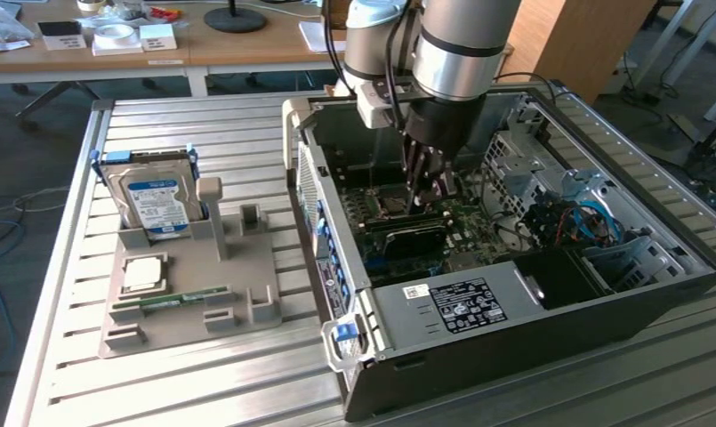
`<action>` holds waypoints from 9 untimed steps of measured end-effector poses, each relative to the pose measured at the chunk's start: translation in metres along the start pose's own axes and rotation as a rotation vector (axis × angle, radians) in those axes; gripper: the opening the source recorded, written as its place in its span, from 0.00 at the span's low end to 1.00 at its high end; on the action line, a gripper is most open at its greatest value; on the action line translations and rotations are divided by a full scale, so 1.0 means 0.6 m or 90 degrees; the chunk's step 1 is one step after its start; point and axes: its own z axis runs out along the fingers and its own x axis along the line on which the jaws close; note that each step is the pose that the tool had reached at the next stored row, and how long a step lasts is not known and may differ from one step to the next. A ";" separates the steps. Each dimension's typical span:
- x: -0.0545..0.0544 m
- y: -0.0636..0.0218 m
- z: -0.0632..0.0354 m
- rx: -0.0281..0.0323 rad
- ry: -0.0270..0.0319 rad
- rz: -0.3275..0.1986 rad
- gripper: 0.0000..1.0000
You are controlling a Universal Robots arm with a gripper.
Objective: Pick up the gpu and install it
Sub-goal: 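Press down on the gpu until it lock into place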
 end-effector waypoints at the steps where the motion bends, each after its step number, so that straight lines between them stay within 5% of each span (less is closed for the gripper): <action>1: 0.000 0.000 0.001 0.0000 0.0000 0.000 0.11; 9: 0.000 0.000 0.003 -0.0001 0.0002 0.000 0.11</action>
